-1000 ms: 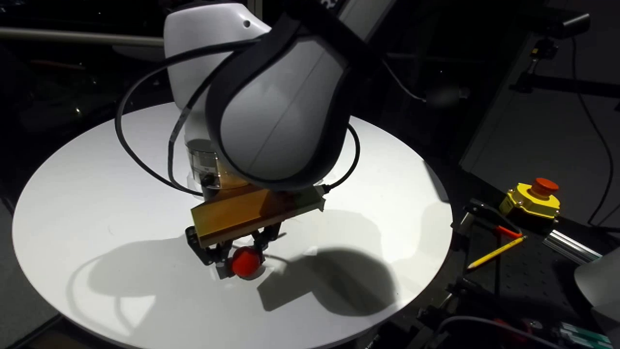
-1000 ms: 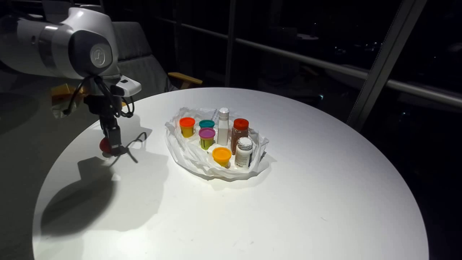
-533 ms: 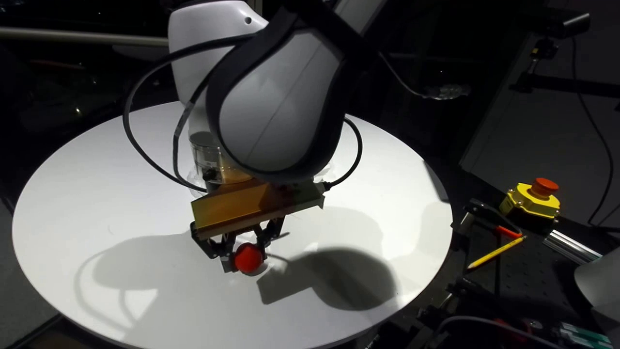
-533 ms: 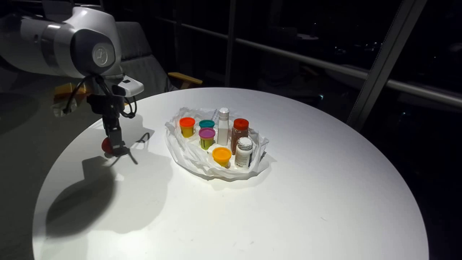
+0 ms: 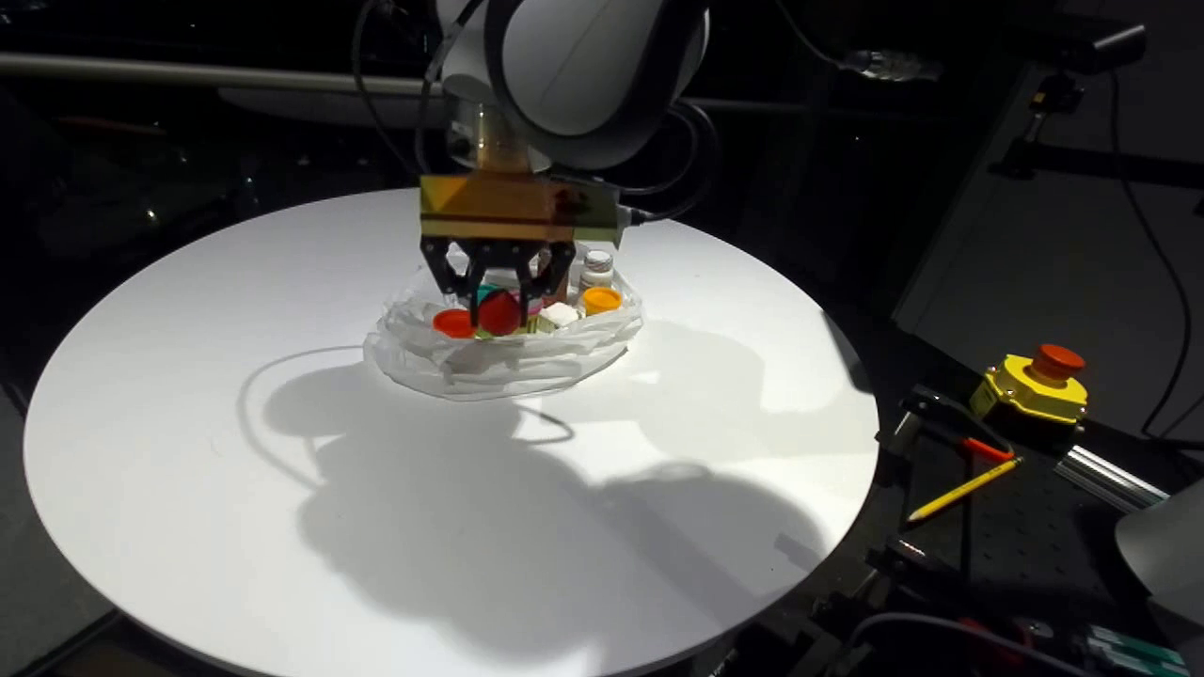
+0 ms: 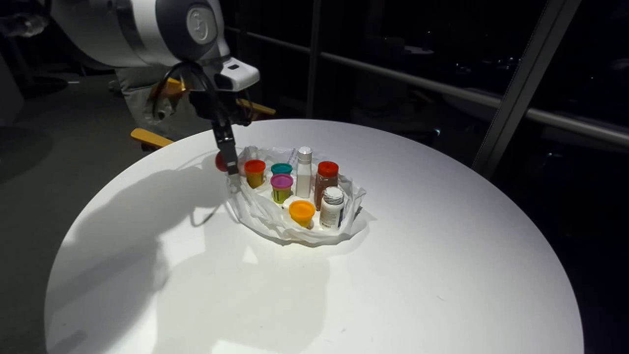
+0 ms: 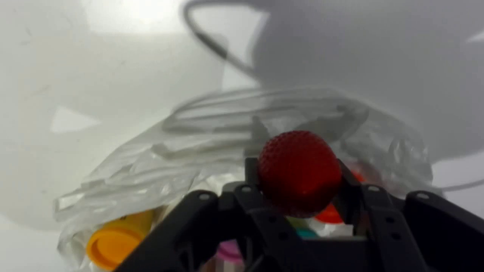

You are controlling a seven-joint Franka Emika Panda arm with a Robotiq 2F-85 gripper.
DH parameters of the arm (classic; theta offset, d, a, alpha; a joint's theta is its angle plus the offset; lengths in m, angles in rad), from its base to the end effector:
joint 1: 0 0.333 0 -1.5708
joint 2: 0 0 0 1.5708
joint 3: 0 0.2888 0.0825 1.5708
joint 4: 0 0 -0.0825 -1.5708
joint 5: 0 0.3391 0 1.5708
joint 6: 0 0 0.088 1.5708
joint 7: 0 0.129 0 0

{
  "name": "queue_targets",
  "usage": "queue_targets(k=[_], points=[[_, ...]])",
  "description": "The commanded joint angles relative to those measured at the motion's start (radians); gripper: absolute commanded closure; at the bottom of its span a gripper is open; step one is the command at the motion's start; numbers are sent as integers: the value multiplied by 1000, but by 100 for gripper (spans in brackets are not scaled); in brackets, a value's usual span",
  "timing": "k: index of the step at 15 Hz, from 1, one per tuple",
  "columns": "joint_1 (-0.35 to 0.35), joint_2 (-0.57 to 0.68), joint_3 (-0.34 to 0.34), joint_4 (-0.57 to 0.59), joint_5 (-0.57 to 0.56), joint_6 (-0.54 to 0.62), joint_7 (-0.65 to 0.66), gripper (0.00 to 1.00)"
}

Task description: Pick up the objects on the table and put them on the plastic

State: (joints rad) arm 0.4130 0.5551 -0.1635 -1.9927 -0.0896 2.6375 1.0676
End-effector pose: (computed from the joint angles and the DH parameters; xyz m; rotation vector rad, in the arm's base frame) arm 0.5620 0.1458 0.1833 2.8916 -1.0774 0.2394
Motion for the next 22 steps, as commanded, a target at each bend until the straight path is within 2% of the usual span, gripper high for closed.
queue_targets(k=[1,4,7,9,10,11,12,15,16,20,22], points=[[-48,2,-58,33,-42,-4,68,77],[-119,54,-49,94,-12,-25,46,77],[-136,84,-64,131,-17,24,80,77],[-157,91,-42,152,-10,24,47,77],[-178,97,-19,164,0,28,9,74],[-190,94,-4,164,6,34,-16,27],[-199,93,5,166,10,40,-30,27],[-204,57,10,124,10,91,-47,5],[-201,43,5,104,8,118,-46,0],[-176,-44,-10,-27,5,277,-66,0],[-194,-85,23,-85,28,310,-113,0]])
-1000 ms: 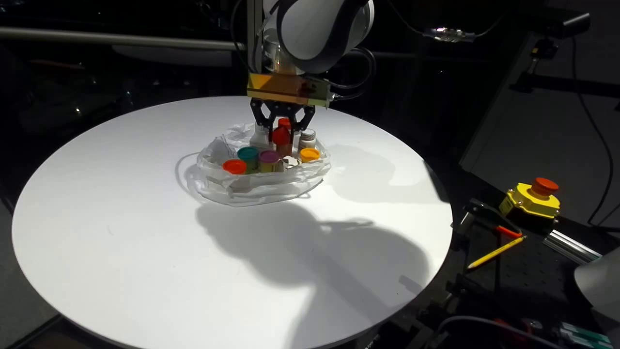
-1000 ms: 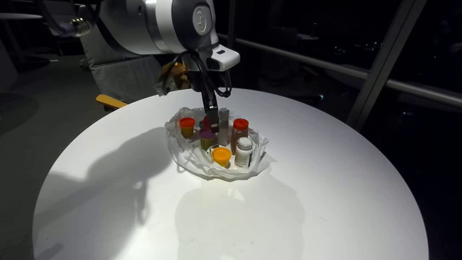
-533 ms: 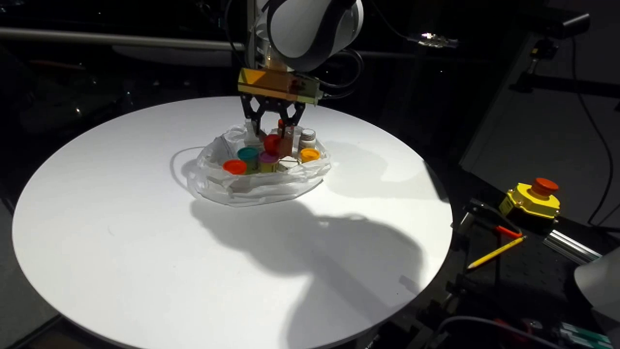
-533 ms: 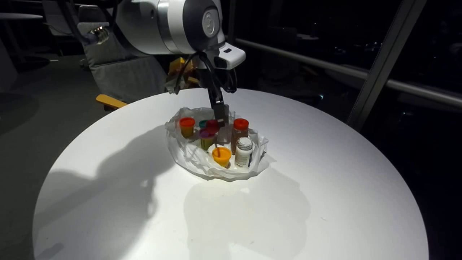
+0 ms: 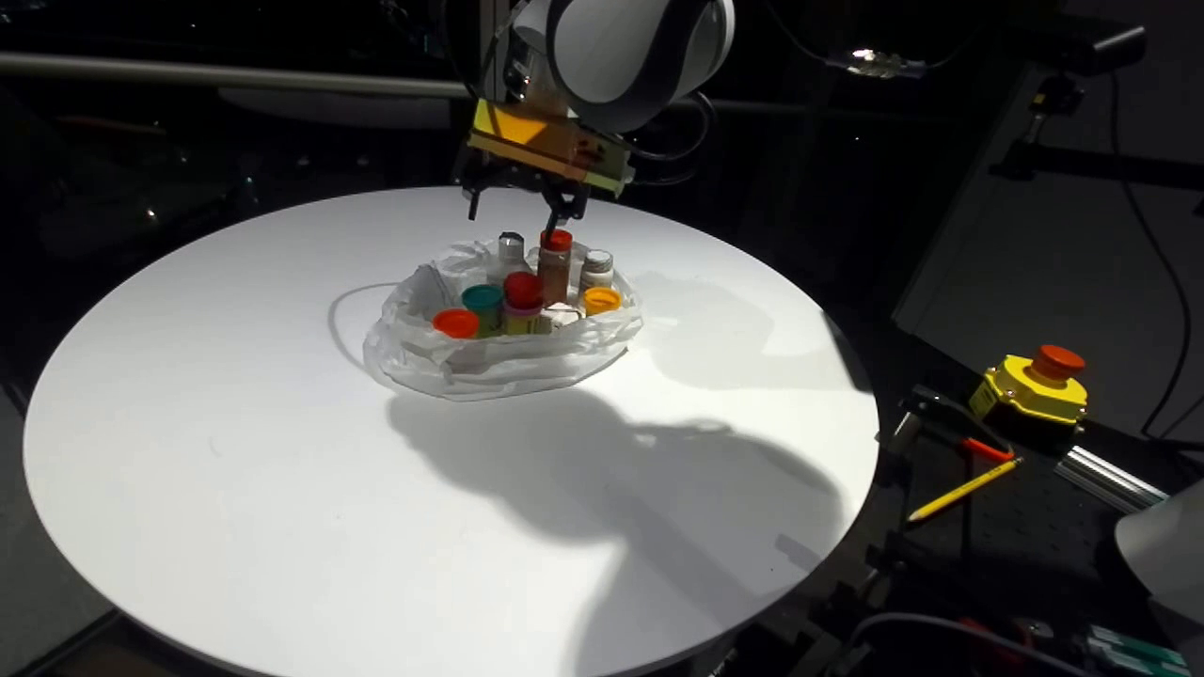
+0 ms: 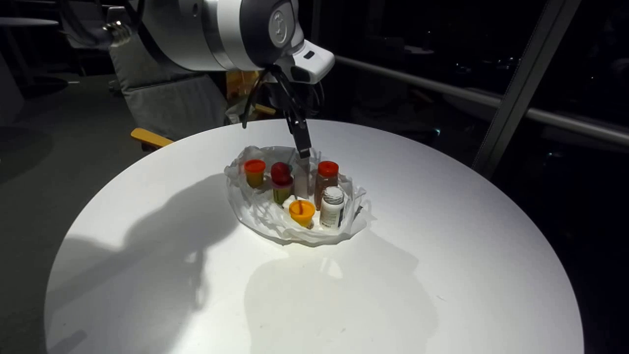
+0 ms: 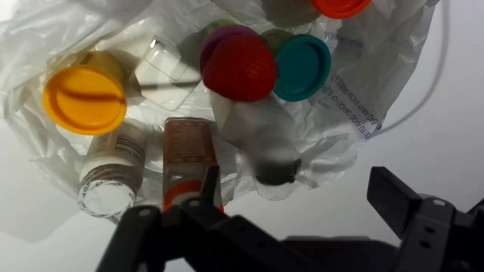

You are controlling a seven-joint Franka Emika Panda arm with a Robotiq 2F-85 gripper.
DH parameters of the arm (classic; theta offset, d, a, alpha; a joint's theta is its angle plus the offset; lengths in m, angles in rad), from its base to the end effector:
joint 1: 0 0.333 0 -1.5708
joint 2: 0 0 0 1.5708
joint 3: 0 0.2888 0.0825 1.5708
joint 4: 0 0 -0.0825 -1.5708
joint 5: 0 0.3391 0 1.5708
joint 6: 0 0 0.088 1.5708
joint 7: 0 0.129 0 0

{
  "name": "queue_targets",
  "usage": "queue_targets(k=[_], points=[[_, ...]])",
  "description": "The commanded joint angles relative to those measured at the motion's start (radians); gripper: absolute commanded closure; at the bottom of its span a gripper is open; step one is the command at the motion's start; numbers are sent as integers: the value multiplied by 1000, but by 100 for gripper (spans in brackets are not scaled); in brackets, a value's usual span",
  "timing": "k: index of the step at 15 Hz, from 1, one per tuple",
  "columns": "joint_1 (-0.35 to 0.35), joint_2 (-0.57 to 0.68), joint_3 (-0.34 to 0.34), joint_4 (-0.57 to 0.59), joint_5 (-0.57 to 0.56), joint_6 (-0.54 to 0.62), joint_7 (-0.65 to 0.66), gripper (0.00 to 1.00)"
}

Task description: Pick up the objects on the table and put them on the plastic

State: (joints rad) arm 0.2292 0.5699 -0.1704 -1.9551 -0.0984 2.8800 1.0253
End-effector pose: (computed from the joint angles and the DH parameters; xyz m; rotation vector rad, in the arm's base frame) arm 0.6148 0.0469 0.2163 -2.7560 1.2188 -0.5694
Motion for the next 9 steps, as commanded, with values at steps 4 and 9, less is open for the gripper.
queue_targets(k=[4,9], points=[[-107,-191,210,-204,159,-59,-299,0],[-71,-314,254,-221,237,-467,-382,0]])
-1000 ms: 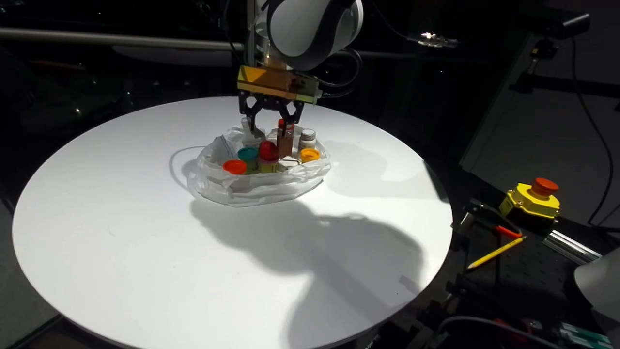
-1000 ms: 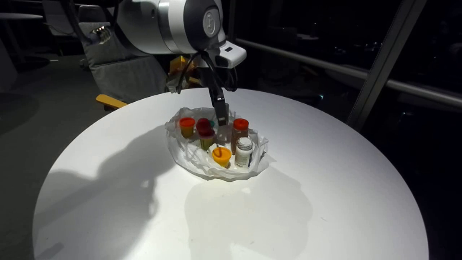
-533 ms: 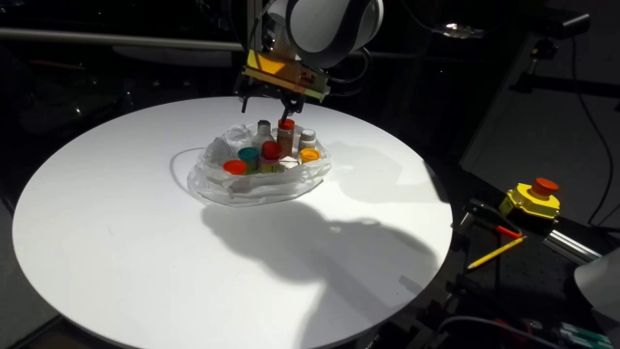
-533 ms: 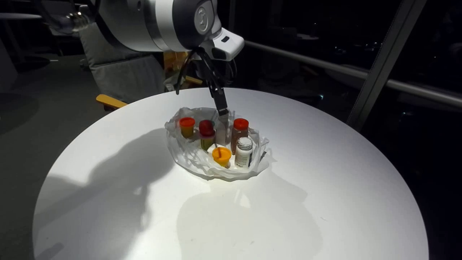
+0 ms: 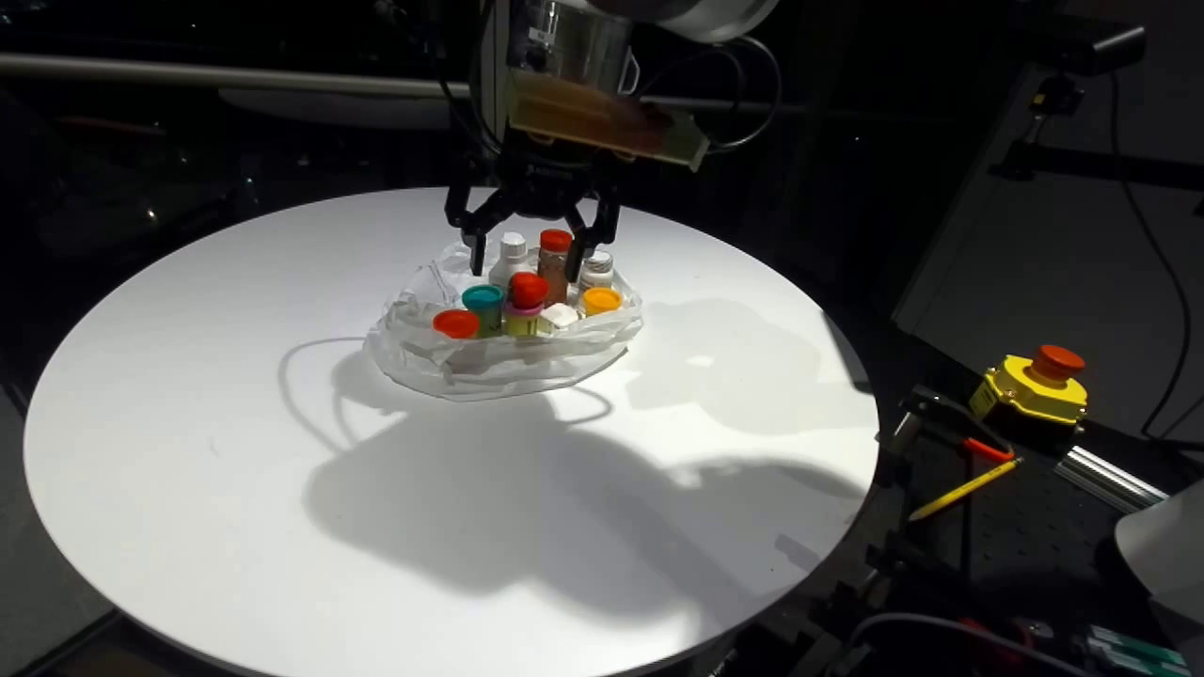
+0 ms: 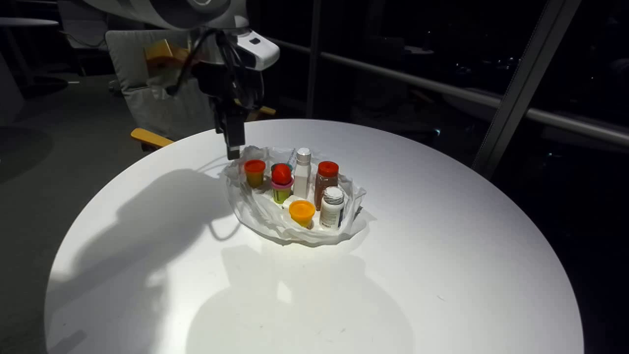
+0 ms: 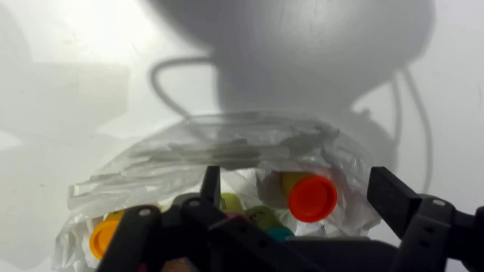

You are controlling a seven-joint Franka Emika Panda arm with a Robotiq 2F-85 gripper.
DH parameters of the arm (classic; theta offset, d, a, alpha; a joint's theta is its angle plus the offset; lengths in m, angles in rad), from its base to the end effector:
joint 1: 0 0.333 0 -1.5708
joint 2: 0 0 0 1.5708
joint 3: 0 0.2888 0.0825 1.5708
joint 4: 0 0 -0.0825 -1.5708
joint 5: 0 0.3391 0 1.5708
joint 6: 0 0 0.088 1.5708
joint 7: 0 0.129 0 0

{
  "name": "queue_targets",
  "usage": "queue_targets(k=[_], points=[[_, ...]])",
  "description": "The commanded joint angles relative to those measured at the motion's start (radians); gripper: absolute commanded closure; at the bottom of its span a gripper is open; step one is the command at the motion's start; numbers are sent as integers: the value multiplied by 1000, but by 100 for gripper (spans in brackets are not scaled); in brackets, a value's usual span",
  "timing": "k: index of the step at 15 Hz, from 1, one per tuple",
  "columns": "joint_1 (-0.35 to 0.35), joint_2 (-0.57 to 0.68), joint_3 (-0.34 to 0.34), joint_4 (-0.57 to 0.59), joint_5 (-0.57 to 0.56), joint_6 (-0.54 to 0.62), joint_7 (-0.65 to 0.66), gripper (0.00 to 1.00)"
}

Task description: Pick up the objects on the table and put them on the plastic

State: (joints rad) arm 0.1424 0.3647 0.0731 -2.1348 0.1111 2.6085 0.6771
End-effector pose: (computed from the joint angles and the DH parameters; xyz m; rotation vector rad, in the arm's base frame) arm 0.5383 0.1166 0.2330 -2.8969 0.8337 -0.0912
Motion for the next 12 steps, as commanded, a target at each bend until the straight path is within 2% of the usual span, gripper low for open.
queue_targets(k=[1,4,6,7,8,12], points=[[39,-132,-4,-38,-9,-288,23,0],[68,-227,1,-2,-73,-541,126,0],[72,-281,27,-1,-86,-626,136,0],[70,-309,40,-16,-60,-609,116,0],[55,-245,34,8,-64,-589,103,0],[58,-294,52,-4,-64,-604,106,0]])
